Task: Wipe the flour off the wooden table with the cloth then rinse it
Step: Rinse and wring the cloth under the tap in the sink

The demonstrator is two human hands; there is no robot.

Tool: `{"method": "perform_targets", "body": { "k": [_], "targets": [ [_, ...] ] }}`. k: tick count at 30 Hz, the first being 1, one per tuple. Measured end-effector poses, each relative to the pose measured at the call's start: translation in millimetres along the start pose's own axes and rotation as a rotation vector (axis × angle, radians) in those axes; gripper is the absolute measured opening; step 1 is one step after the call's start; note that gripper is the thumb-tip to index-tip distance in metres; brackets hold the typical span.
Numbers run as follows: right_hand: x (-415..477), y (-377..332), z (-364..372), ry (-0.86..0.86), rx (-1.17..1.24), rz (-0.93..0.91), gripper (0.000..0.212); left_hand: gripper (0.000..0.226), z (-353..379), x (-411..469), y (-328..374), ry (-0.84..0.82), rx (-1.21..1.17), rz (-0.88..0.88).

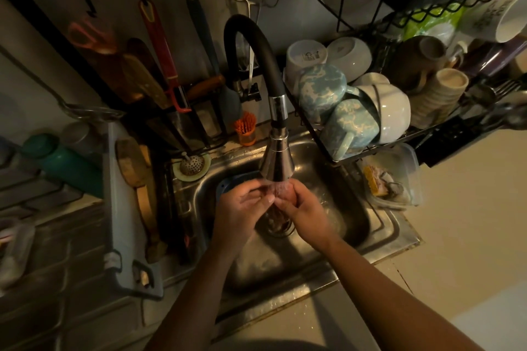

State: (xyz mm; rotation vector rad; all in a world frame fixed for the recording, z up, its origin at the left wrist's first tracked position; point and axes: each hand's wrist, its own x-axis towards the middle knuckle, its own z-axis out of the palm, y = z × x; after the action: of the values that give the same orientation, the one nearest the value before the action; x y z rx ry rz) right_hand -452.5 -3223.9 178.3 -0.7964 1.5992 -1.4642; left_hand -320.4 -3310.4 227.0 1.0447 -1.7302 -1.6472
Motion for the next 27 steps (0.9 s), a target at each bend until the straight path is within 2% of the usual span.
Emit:
{"method": "perform_targets", "body": {
  "k": [5, 7, 9, 14, 18, 22, 23, 27],
  "targets": [
    [1, -2, -5, -0.078, -0.129, -0.004, 0.036, 0.049, -17, 7, -2, -0.150, 0.123, 0.075],
    [0, -5, -5, -0.131, -0.146, -0.007, 0.028, 0.045, -14, 9, -7, -0.236, 0.171, 0.079],
    [-2, -8, -3, -0.183, -0.139, 0.000, 0.018, 0.035, -10, 10, -12, -0.247, 0.253, 0.101],
    [0, -7, -7, -0.212, -0.118, 0.048, 0.018, 0.019, 1, 8, -20, -0.115, 0.334, 0.155],
    [3, -1, -8, -0.233, -0.109, 0.044, 0.022, 0.034, 3, 9, -23, 0.028, 0.324, 0.182],
    [3, 6, -10, -0.197, -0.029, 0.061, 0.044, 0.028, 8, 10, -24, 0.133, 0.322, 0.122],
    [4, 6, -11, -0.212, -0.052, 0.063, 0.042, 0.027, 9, 10, -24, 0.149, 0.316, 0.118],
    [8, 4, -10, -0.207, -0.248, 0.044, 0.013, 0.022, 15, 10, -24, 0.175, 0.283, 0.127]
  ]
}}
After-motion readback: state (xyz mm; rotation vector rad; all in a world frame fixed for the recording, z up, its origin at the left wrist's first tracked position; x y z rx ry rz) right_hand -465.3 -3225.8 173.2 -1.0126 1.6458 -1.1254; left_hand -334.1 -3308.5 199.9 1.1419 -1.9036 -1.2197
